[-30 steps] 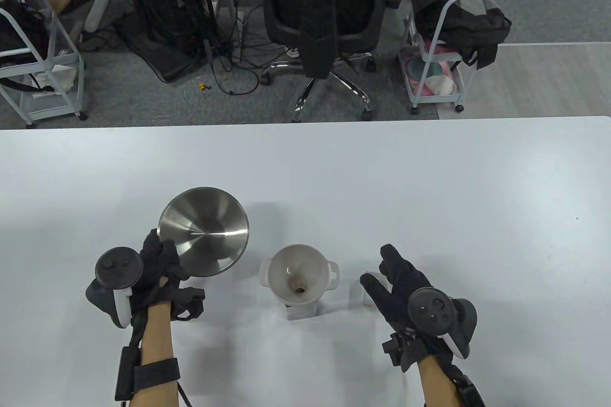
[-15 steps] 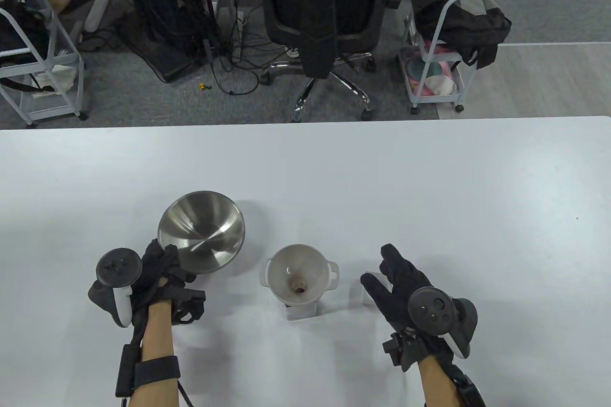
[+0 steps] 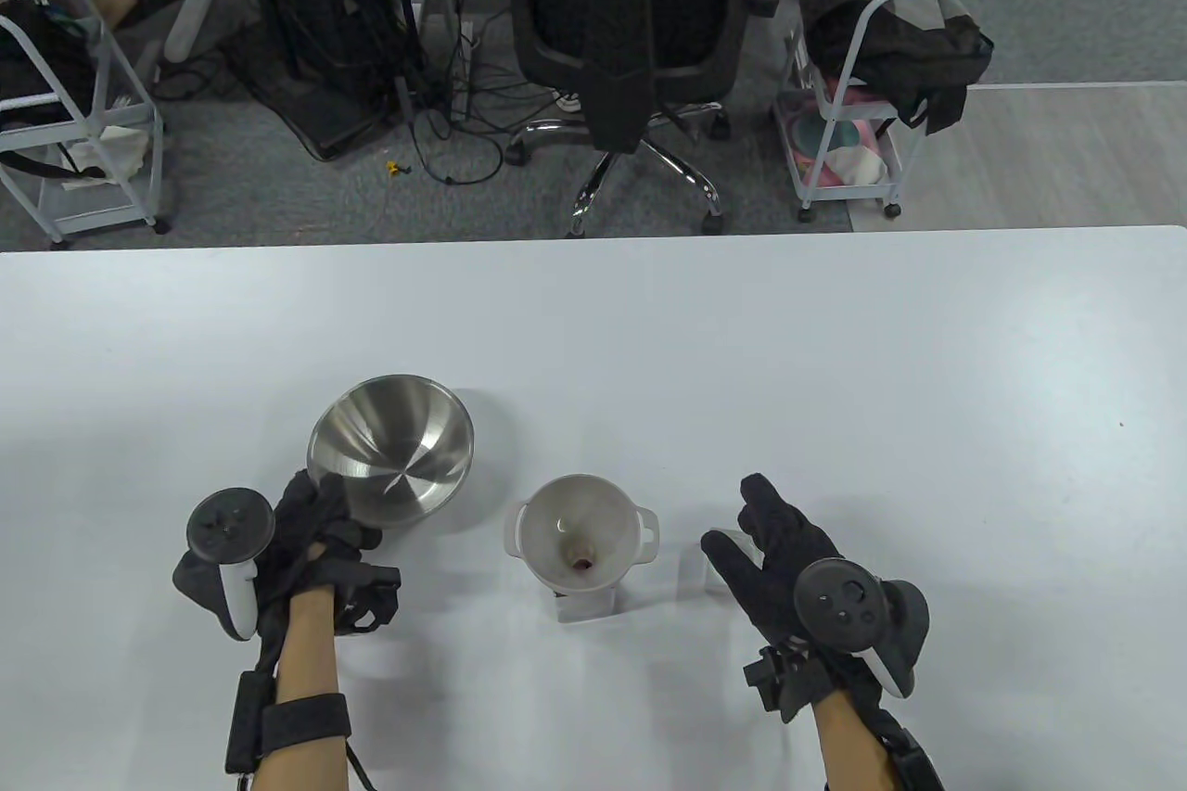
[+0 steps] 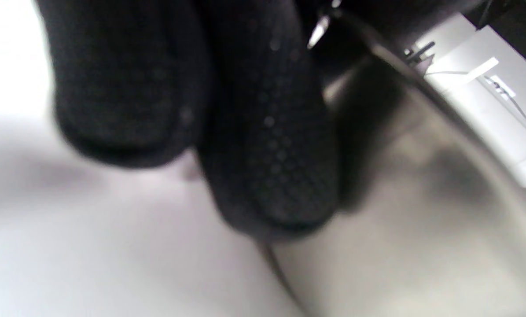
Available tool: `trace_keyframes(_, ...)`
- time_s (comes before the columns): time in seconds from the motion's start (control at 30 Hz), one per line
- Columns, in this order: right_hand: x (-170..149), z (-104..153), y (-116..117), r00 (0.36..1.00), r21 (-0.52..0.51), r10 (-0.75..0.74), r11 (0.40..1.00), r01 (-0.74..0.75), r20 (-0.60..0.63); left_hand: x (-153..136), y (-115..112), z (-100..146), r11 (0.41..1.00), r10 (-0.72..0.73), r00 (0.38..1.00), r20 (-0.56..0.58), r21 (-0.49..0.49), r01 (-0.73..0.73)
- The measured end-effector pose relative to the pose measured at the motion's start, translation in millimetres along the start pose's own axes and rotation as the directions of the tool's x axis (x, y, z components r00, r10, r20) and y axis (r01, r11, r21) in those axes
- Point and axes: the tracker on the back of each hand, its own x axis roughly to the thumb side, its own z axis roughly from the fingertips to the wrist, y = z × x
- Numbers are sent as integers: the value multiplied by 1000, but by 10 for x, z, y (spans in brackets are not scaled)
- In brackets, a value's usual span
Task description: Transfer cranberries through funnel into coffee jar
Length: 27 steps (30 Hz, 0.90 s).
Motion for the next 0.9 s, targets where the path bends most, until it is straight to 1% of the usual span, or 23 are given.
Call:
trace_keyframes(0.17, -2, 1, -3, 1000, -2, -2, 1000, 2, 0, 1, 16, 0, 1000, -5, 1000, 8, 6, 5)
trace_keyframes(0.23, -4, 2, -3, 1000, -2, -3, 1000, 3, 0, 26, 58, 13, 1000, -10, 1000, 17, 21, 9)
trace_keyframes(0.43, -5, 3, 1, 1000, 5, -5, 1000, 5, 1, 191, 252, 74, 995, -89, 994, 62, 59, 86)
trace_keyframes(0.47, -5, 4, 1, 1000, 6, -5, 1000, 5, 2, 231, 294, 98, 991, -109, 991, 81, 90, 101)
trace_keyframes(0.53, -4, 4, 1, 1000, 5, -4, 1000, 4, 2, 330, 391, 163, 968, -176, 979, 104, 199, 153)
trace_keyframes(0.6, -5, 5, 1, 1000, 4, -5, 1000, 5, 2, 434, 471, 214, 955, -217, 967, 136, 234, 181)
trace_keyframes(0.7, -5, 6, 4, 1000, 4, -3, 1000, 3, 2, 596, 558, 308, 954, -186, 961, 204, 270, 127)
trace_keyframes(0.8, -5, 6, 6, 1000, 5, -4, 1000, 4, 2, 807, 578, 421, 966, -155, 934, 323, 246, 76)
trace_keyframes(0.83, -4, 5, 6, 1000, 5, -3, 1000, 3, 2, 879, 569, 462, 968, -165, 920, 356, 237, 82)
trace_keyframes(0.87, -4, 4, 8, 1000, 6, -1, 1000, 1, 2, 980, 549, 518, 970, -185, 887, 423, 225, 95)
trace_keyframes(0.9, -5, 5, 9, 1000, 6, -1, 1000, 1, 2, 1082, 522, 584, 968, -202, 866, 457, 227, 106)
